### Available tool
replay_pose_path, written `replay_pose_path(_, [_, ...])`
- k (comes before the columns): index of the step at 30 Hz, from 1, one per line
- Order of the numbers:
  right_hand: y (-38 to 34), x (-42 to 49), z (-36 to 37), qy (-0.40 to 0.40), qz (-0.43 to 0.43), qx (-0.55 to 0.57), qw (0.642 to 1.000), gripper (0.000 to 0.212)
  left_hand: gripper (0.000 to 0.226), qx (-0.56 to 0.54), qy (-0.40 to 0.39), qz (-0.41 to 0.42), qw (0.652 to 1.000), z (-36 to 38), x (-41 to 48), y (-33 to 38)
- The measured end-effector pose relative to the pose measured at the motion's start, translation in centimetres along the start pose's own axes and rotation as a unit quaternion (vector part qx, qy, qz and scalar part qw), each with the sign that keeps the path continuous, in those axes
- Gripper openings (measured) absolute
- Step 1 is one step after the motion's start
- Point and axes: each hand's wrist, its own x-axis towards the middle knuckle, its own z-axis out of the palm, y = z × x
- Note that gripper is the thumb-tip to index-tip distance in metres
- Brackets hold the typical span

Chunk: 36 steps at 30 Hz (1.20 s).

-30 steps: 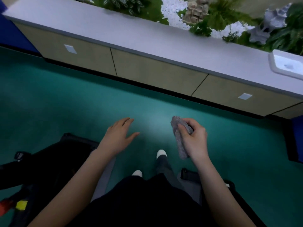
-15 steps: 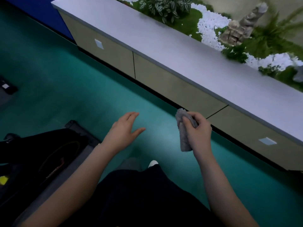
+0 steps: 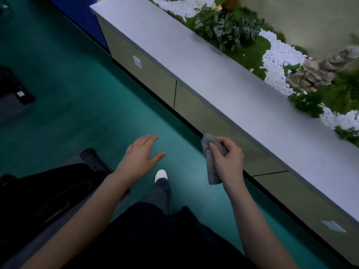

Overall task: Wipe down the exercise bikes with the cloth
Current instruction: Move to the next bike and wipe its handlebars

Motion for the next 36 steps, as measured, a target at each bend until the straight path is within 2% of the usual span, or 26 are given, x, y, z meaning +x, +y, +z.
replay_pose_path(7, [-6.3,9.5,7.4,-0.061,-0.043,-0.021,0.997,0.015,0.061,-0.024,0.033,-0.03,0.999,-6.6,9.3,-4.1])
replay_pose_path(14, [-11.1,15.7,14.6,-0.149,-0.076,-0.026,0.986,0.014,0.062,-0.057,0.067,-0.105,0.991,-10.9,12.7,-8.2])
replay_pose_path(25, [-16.7,27.8,27.4,-0.307,-0.138,-0.043,0.941,0.013,0.059,-0.135,0.15,-0.275,0.94,-15.2,18.2,-15.2])
replay_pose_path(36, [-23.8,40.9,39.2,-0.371,-0.162,-0.042,0.914,0.013,0.059,-0.141,0.231,-0.334,0.903,-21.9,29.4,-19.1])
